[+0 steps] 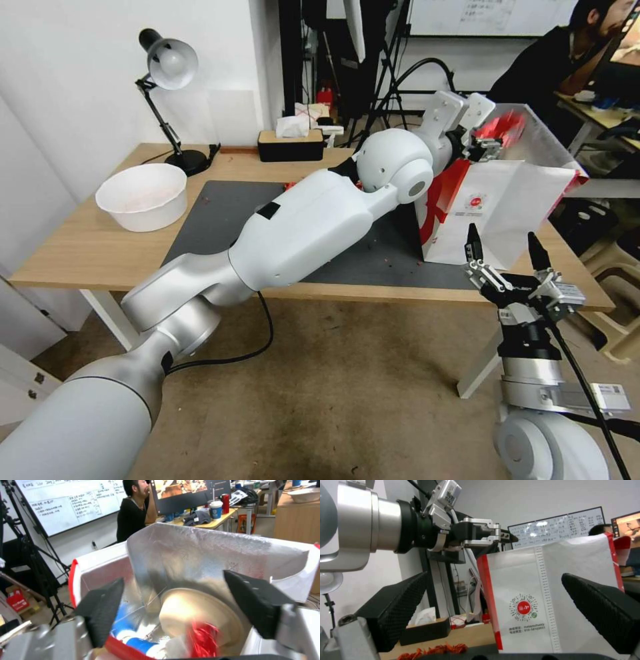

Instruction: Pick up the trash from the table and place it into the takeout bag.

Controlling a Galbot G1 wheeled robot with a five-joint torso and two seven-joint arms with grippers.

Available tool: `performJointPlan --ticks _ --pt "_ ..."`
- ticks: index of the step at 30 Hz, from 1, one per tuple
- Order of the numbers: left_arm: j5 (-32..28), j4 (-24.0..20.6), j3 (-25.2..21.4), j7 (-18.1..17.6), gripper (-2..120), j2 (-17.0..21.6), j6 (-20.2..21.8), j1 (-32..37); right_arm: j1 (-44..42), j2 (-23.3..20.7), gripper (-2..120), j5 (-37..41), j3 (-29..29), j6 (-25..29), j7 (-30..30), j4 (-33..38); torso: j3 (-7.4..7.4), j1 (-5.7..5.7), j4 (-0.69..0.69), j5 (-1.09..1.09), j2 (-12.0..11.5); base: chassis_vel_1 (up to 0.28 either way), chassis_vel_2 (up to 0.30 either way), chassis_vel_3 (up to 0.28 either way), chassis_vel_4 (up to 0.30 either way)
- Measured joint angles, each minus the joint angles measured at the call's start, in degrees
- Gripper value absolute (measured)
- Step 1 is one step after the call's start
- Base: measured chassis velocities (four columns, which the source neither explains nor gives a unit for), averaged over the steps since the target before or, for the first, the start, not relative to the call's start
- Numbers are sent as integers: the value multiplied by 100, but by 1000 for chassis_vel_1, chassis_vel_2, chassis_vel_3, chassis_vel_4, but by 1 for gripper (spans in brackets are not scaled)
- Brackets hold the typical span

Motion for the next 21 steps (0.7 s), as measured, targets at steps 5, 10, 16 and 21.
performJointPlan --ticks 5,10,16,21 --pt "6 -24 -150 -29 98 -23 -176 78 -27 -13 100 8 10 8 0 16 0 1 -2 0 0 0 0 0 0" --pt "400 -273 -845 276 100 112 -1224 233 -3 -56 100 18 25 -3 0 80 0 0 -4 0 0 0 0 0 0" --pt "1203 -1053 -2082 921 100 984 -2077 960 19 -133 100 16 64 -12 -9 91 0 1 3 -4 0 0 0 0 0" --pt "1627 -2087 -2878 861 100 1530 -2489 2490 26 -218 100 -1 69 -9 -10 31 -1 0 -1 -2 -1 0 0 0 0"
